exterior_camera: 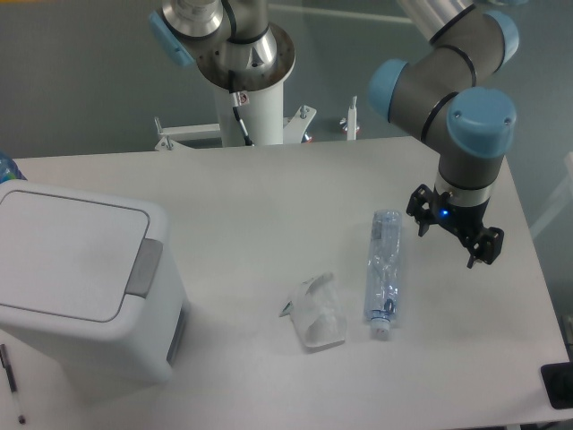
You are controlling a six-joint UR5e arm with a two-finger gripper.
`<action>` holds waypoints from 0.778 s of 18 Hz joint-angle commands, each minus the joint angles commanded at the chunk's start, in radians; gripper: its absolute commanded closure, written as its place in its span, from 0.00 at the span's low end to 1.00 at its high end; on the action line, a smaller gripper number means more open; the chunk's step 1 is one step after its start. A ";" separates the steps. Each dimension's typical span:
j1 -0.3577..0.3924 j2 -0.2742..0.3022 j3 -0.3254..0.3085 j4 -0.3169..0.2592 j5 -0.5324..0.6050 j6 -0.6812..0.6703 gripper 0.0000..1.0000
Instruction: Open the trash can
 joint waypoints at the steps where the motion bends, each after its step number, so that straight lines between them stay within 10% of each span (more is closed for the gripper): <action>1: 0.000 0.003 -0.003 0.008 0.000 -0.012 0.00; 14: -0.083 0.037 0.070 -0.038 -0.075 -0.431 0.00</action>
